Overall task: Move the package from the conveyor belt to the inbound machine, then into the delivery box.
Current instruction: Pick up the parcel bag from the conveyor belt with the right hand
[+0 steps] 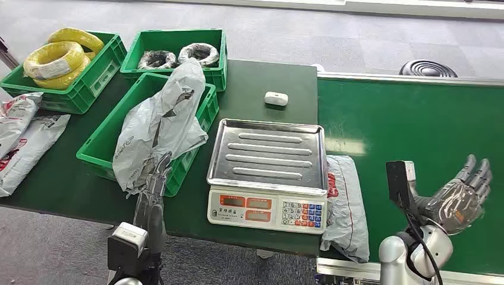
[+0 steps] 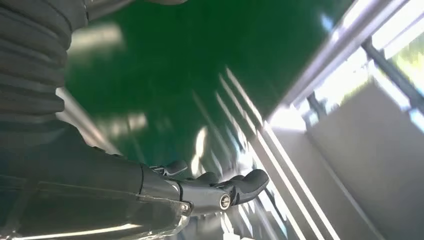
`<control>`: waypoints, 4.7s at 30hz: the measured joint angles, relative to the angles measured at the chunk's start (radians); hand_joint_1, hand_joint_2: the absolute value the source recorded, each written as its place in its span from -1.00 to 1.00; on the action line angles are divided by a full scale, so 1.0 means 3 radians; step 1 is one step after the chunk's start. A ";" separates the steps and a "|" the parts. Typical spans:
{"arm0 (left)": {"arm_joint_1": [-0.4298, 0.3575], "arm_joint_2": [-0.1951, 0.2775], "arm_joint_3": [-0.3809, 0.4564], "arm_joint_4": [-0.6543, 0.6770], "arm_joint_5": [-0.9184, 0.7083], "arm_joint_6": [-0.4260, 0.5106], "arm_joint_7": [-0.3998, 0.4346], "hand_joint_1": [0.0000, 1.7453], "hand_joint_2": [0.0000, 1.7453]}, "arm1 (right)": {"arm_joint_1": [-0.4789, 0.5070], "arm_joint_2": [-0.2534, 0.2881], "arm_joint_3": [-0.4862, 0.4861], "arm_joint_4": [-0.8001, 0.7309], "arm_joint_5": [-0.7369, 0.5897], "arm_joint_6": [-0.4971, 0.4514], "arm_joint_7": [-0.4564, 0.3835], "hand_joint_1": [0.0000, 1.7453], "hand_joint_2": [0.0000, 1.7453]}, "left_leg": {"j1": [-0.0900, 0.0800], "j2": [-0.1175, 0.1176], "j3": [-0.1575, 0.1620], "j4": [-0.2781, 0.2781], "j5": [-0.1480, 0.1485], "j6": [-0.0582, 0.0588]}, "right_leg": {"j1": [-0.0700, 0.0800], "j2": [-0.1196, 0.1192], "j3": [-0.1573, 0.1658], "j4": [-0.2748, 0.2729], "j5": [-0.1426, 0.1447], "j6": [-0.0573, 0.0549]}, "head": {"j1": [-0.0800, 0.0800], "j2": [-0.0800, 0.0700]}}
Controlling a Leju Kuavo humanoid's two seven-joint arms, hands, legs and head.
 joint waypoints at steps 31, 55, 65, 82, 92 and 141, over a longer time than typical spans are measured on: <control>-0.0227 -0.0001 0.0023 0.0189 0.0034 0.0172 0.0042 -1.00 -1.00 | -0.0715 0.0310 0.1043 0.2135 -0.0460 -0.0473 -0.0127 -1.00 1.00 | 0.0033 0.0129 0.0105 -0.0007 -0.0065 -0.0027 | 0.0028 0.0125 0.0082 -0.0002 -0.0009 -0.0038 | 0.0000 0.0000; -0.0244 0.0020 0.0021 0.0297 0.0146 0.0114 -0.0076 -1.00 -1.00 | 0.0388 0.0220 0.1878 -0.1287 -0.1692 -0.1029 -0.2515 -1.00 1.00 | 0.0031 0.0039 0.0034 -0.0007 -0.0030 -0.0031 | 0.0030 0.0058 0.0009 0.0000 -0.0010 -0.0036 | 0.0000 0.0000; -0.0233 0.0021 0.0057 0.0321 0.0150 0.0102 -0.0076 -1.00 -1.00 | 0.0391 0.0300 0.1890 -0.1700 -0.1571 -0.1028 -0.2505 -1.00 1.00 | 0.0031 0.0036 0.0037 -0.0007 -0.0025 -0.0031 | 0.0030 0.0057 0.0013 0.0001 -0.0009 -0.0037 | 0.0000 0.0000; -0.0148 0.0039 0.0117 0.0331 0.0195 0.0197 -0.0090 -1.00 -1.00 | 0.0336 0.0352 0.1879 -0.1705 -0.1592 -0.1027 -0.2505 -1.00 1.00 | 0.0031 0.0034 0.0034 -0.0007 -0.0026 -0.0031 | 0.0030 0.0054 0.0012 0.0001 -0.0009 -0.0036 | 0.0000 0.0000; -0.0107 0.0036 0.0149 0.0315 0.0195 0.0250 -0.0097 -1.00 -1.00 | 0.0316 0.0520 0.1632 -0.1581 -0.1109 -0.1027 -0.2489 -1.00 0.00 | 0.0031 0.0033 0.0034 -0.0007 -0.0026 -0.0031 | 0.0030 0.0054 0.0012 0.0001 -0.0009 -0.0036 | 0.0000 0.0000; -0.0260 0.0021 0.0306 0.0219 0.0155 0.0037 0.0059 -1.00 -1.00 | -0.0864 -0.0257 -0.0122 0.1691 0.0383 0.0725 0.0365 -1.00 1.00 | 0.0023 0.0016 0.0030 -0.0005 -0.0021 -0.0023 | 0.0021 0.0032 0.0015 -0.0001 -0.0007 -0.0031 | 0.0000 0.0000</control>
